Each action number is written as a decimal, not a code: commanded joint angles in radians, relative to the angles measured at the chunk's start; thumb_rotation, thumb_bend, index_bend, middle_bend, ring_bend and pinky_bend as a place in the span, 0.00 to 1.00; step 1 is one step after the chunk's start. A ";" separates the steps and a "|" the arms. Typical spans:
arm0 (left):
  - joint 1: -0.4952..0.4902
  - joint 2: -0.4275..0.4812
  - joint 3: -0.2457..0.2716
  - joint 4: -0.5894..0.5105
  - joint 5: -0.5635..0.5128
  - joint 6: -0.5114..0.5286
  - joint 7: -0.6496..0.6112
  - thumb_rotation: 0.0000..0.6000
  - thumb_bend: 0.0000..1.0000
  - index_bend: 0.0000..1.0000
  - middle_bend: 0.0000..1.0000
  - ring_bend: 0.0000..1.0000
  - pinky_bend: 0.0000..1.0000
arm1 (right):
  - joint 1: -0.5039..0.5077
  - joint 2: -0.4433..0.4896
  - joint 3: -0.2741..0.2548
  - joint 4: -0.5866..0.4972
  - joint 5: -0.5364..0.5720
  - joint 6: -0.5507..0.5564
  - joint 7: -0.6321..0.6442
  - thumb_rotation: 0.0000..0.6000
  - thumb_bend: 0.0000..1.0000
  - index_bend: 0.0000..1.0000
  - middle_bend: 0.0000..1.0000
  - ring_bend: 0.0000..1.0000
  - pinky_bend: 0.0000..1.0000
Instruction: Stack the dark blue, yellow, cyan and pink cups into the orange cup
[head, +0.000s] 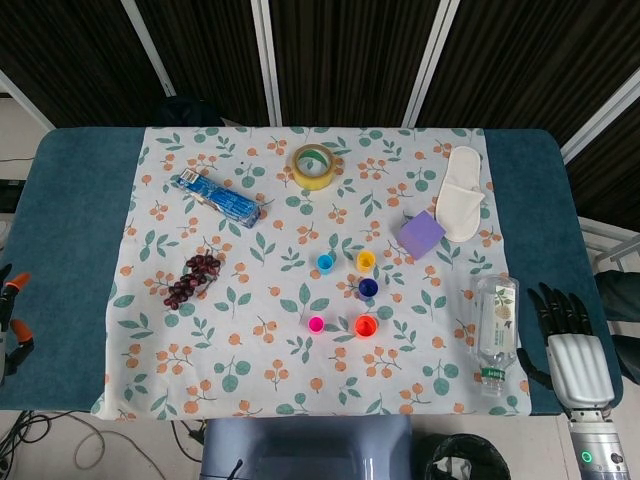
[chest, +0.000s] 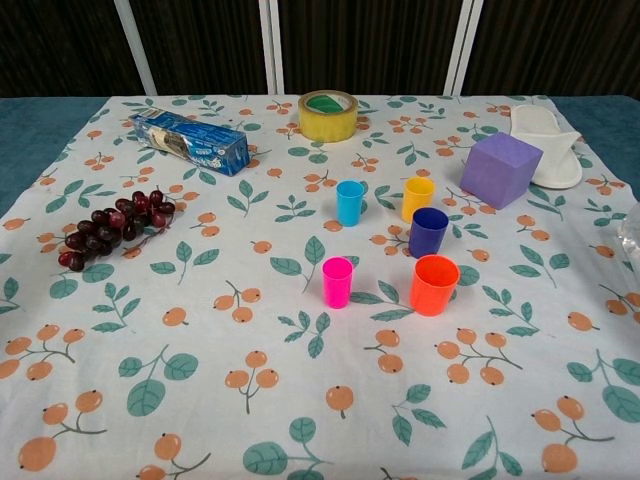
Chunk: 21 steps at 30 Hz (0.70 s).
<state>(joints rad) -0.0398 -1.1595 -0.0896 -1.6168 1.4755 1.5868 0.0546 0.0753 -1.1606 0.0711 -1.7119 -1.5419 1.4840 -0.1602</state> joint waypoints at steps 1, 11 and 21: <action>-0.001 0.000 0.000 -0.001 0.000 -0.002 0.001 1.00 0.80 0.14 0.03 0.00 0.00 | 0.084 0.079 0.023 -0.047 0.011 -0.133 0.046 1.00 0.40 0.00 0.00 0.00 0.00; 0.000 -0.001 -0.002 -0.002 -0.007 -0.003 0.005 1.00 0.80 0.14 0.03 0.00 0.00 | 0.332 0.176 0.127 -0.168 0.147 -0.475 -0.043 1.00 0.40 0.00 0.00 0.00 0.00; 0.001 0.003 -0.005 -0.001 -0.018 -0.007 -0.007 1.00 0.80 0.14 0.03 0.00 0.00 | 0.507 0.032 0.184 -0.117 0.349 -0.618 -0.185 1.00 0.40 0.08 0.00 0.00 0.00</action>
<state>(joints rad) -0.0392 -1.1571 -0.0946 -1.6175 1.4579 1.5802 0.0481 0.5511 -1.0890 0.2412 -1.8526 -1.2291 0.8911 -0.3100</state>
